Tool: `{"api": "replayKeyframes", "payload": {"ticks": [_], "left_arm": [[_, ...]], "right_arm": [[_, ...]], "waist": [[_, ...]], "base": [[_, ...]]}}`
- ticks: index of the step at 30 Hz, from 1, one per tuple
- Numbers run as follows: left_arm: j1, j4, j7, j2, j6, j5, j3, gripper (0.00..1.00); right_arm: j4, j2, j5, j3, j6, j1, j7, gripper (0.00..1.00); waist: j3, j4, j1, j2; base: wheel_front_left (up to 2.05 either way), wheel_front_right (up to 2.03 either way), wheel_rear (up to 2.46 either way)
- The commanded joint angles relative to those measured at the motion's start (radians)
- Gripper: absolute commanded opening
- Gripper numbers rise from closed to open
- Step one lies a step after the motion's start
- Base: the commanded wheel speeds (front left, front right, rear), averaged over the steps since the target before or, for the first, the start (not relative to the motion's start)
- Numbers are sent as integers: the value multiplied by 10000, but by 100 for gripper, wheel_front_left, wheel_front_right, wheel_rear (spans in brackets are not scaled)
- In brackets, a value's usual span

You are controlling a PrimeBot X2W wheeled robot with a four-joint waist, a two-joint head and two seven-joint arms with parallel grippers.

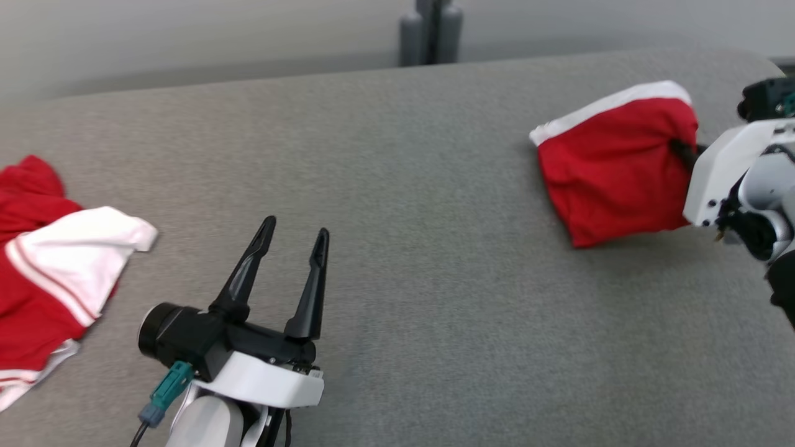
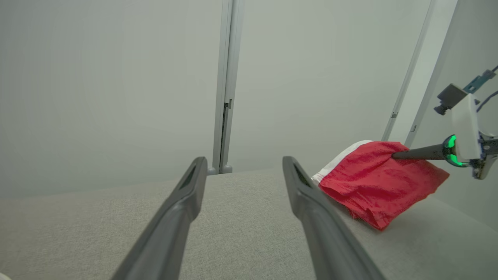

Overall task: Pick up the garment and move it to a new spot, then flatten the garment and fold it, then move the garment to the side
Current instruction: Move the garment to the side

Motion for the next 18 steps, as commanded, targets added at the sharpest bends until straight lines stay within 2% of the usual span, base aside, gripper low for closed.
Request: {"api": "replayKeyframes", "payload": {"ticks": [1,8,17,18], "left_arm": [[-244,32,0,45,-56,104,-40,100],[-853,119,-1,263,-130,372,-164,100],[-1180,157,0,362,-147,420,-200,100],[-1205,177,-1,354,-151,408,-234,100]], "right_arm": [[26,-67,-16,101,-1,-244,-110,0],[471,-295,-239,670,-1,-1358,-413,0],[1440,-379,-794,1078,-1,-2167,-837,0],[1586,-386,-882,1105,-1,-2238,-970,17]], "waist": [[822,-828,0,0],[1703,-1685,0,0],[2054,-1956,0,0],[2044,-1936,0,0]], "base": [[0,0,0],[0,0,0],[0,0,0],[0,0,0]]}}
